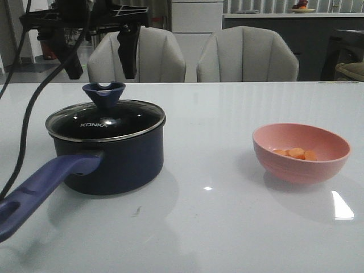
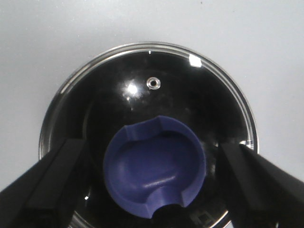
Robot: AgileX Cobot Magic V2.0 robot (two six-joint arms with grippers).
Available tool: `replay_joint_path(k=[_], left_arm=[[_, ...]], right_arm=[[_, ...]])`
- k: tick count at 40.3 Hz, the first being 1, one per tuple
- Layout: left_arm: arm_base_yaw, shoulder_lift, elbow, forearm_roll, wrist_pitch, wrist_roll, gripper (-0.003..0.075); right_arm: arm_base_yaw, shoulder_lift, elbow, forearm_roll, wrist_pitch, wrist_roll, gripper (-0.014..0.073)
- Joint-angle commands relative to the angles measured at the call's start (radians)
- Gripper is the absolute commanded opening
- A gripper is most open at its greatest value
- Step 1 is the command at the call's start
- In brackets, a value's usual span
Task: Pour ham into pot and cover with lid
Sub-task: 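Lower the left gripper onto the purple lid knob and close it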
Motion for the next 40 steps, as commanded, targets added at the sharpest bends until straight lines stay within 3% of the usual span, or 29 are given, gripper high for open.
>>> replay_joint_path(k=[1,29,40], left_arm=[[-0.007,-0.033,-0.055,0.008,0.017,-0.028,0.0575],[-0.007,0.035,-0.061,-0.03,0.009,-0.053,0.0573],[-0.007,0.035,-0.061,-0.033,0.009,-0.053,0.0482]], right_arm=[[-0.002,-0.021,-0.005,-0.018,-0.08,-0.002,0.0149],[-0.002,-0.021,-0.005,-0.018,-0.08,-0.002,0.0149],[-0.002,-0.021,-0.005,-0.018,-0.08,-0.002,0.0149]])
